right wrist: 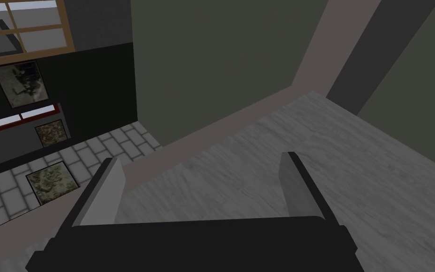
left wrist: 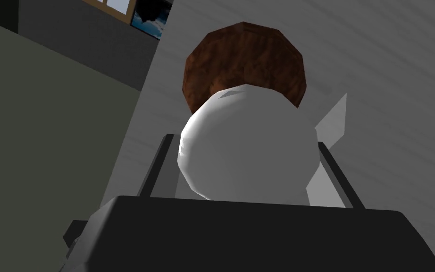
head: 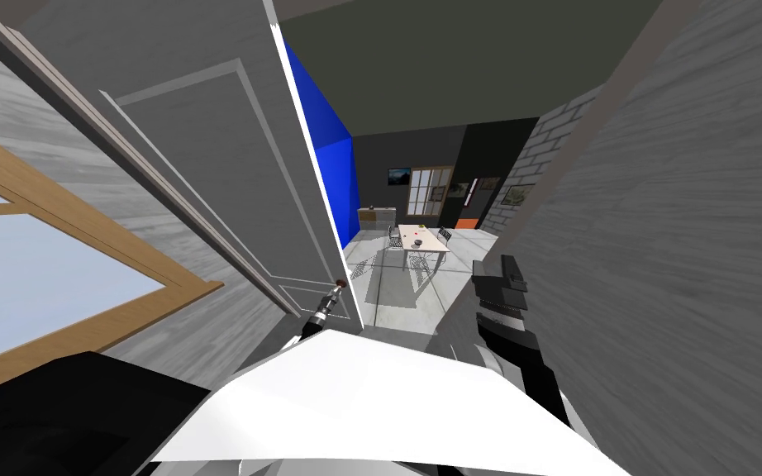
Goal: Pull the door open
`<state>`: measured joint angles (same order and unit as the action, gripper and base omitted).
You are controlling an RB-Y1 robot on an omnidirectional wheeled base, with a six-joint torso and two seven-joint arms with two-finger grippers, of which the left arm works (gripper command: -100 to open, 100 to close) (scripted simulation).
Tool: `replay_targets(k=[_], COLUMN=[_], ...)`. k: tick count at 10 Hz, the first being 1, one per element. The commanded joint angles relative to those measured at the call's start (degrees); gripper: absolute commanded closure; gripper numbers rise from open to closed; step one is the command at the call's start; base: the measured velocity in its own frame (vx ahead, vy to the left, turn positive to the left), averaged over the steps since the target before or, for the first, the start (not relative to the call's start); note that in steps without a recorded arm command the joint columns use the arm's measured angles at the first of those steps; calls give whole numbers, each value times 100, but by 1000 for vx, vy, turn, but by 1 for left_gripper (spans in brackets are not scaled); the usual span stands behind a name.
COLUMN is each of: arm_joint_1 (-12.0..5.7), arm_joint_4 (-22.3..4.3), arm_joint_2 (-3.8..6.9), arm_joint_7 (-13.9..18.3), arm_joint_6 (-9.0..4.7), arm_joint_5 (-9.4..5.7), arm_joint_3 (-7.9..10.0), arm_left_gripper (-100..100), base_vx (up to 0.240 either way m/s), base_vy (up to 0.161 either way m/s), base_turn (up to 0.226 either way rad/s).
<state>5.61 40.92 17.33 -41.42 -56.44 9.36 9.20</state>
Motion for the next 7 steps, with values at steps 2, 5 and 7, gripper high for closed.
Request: replay_targets(k=[2, 5, 7], arm_joint_1=[-8, -40, -57], arm_joint_4=[-26, -42, -50], arm_joint_2=[-27, -24, -23], arm_joint_7=[311, 770, 1000], arm_joint_6=[11, 34, 46], arm_joint_5=[-73, -210, -280], arm_joint_3=[-53, -108, -136], arm_left_gripper=[100, 100, 100], base_vx=[-34, -44, -31], base_vy=[18, 20, 19], base_turn=[-39, -55, -34])
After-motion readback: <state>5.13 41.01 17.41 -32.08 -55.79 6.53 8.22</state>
